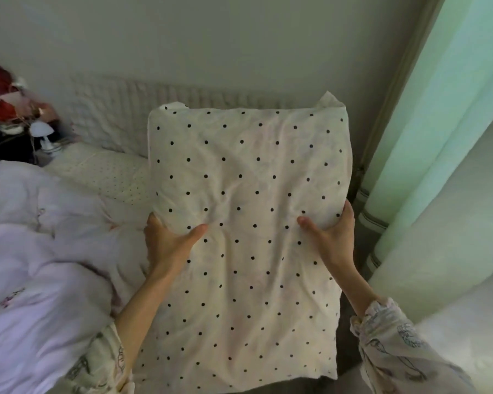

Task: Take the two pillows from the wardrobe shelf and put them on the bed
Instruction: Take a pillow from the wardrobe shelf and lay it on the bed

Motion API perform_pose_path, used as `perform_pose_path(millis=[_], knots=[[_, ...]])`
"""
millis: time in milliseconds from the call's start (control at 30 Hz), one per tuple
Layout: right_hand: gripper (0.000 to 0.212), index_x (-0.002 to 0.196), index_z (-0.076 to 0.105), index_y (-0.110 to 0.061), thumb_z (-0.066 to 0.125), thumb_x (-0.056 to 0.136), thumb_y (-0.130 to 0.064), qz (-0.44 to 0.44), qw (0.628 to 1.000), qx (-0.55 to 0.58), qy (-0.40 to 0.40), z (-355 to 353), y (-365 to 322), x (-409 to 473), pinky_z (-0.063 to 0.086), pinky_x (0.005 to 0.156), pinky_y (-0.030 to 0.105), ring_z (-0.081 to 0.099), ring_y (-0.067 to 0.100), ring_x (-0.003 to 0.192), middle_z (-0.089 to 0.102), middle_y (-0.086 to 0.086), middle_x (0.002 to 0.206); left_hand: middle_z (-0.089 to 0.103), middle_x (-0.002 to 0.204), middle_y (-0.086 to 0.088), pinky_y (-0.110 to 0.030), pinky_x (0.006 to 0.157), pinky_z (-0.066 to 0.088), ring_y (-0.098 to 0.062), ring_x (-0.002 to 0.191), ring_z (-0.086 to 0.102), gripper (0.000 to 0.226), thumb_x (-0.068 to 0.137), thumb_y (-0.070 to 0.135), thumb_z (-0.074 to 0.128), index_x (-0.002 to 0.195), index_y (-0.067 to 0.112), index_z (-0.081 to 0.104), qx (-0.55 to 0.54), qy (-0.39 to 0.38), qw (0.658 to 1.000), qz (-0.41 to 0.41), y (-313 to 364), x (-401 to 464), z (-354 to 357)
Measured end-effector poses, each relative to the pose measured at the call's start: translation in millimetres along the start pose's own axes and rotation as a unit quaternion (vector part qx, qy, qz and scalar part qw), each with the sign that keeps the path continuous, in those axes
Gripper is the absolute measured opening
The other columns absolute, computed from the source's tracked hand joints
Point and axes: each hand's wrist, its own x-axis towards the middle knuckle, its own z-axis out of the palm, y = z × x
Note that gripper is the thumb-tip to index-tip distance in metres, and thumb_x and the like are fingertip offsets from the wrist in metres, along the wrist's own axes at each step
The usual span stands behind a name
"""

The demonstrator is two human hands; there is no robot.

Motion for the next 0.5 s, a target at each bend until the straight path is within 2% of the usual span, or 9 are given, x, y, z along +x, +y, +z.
perform_pose_path(millis=[133,233,300,400,500], knots=[[0.097,0.139,0.026,-0.027,0.082,0.061,-0.04,-0.006,1.0,0.009,-0.012,9,10,87,0.041,0.097,0.037,0.045,0.012,0.117,0.043,-0.008,0.134,0.036,0.138,-0.016,-0.041,0.108,0.03,-0.03,0.13,0.035,0.1,0.061,0.038,0.084,0.137,0.01,0.025,0.002,-0.003,1.0,-0.01,20,43,58],[0.095,0.137,0.027,-0.027,0.082,0.061,-0.042,-0.002,1.0,0.0,-0.022,18,15,141,0.045,0.097,0.042,0.048,0.013,0.115,0.046,-0.006,0.132,0.041,0.129,-0.013,-0.034,0.097,0.035,-0.029,0.124,0.04,0.091,0.06,0.037,0.084,0.13,0.01,0.032,0.007,-0.003,1.0,-0.025,31,74,90],[0.095,0.136,0.027,-0.026,0.082,0.061,-0.042,-0.002,0.999,-0.011,-0.033,28,20,175,0.046,0.096,0.045,0.049,0.015,0.115,0.047,-0.005,0.132,0.042,0.13,-0.014,-0.034,0.095,0.037,-0.028,0.123,0.041,0.09,0.059,0.034,0.085,0.129,0.009,0.034,0.007,0.007,1.0,-0.029,36,95,111],[0.095,0.137,0.029,-0.024,0.083,0.061,-0.041,-0.005,0.998,-0.015,-0.054,48,29,223,0.045,0.097,0.047,0.049,0.017,0.118,0.047,-0.004,0.133,0.038,0.135,-0.016,-0.028,0.092,0.031,-0.024,0.123,0.038,0.093,0.061,0.035,0.084,0.132,0.008,0.031,0.01,0.018,0.999,-0.044,38,124,141],[0.093,0.136,0.033,-0.024,0.083,0.059,-0.042,-0.017,0.997,-0.022,-0.075,75,39,268,0.045,0.096,0.047,0.049,0.018,0.117,0.048,-0.004,0.131,0.031,0.143,-0.018,-0.033,0.1,0.03,-0.029,0.133,0.031,0.103,0.062,0.039,0.083,0.139,0.007,0.022,0.02,0.032,0.997,-0.069,33,158,166]])
